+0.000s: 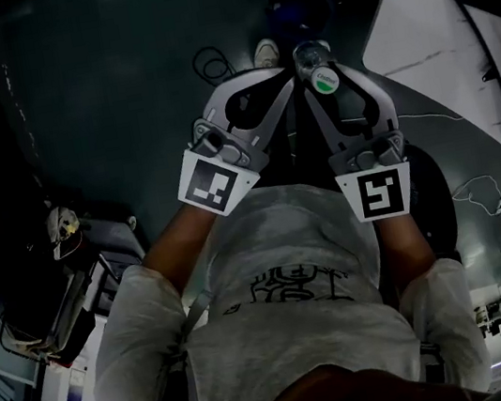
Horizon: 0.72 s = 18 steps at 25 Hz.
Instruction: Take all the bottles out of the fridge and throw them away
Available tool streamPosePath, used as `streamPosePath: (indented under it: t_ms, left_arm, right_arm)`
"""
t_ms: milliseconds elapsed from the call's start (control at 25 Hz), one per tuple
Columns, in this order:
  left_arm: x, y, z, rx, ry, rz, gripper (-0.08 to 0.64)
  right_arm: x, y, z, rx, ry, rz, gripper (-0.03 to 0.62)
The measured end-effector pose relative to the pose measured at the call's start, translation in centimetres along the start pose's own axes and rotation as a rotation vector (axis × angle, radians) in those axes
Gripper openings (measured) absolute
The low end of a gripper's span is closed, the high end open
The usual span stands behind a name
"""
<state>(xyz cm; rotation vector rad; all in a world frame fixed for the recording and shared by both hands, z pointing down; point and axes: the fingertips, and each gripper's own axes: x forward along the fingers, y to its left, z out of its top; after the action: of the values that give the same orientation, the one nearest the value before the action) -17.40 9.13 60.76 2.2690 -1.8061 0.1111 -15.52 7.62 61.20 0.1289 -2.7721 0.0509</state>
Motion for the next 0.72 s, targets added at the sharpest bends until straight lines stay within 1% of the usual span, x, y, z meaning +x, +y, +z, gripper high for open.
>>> streamPosePath:
  t_ms: [120,400,720]
  left_arm:
    - [0.5,0.3,-1.3,0.001,-0.008,-0.002,0.008]
    - [1.6,1.6,-4.5,-0.017,0.001,-0.001,0.008]
    - [2.3,2.1,-8.1,-0.014,0.013,-0.016,0.008]
  right_arm:
    - [0.8,-0.3,-1.3,0.002,-0.001,-0.009,0.153]
    - [2.6,-0.5,-4.2,0.011,0.003,-0.036,0.153]
    - [4.3,-0.5,-8.1,0.012,0.015,-0.061,0.153]
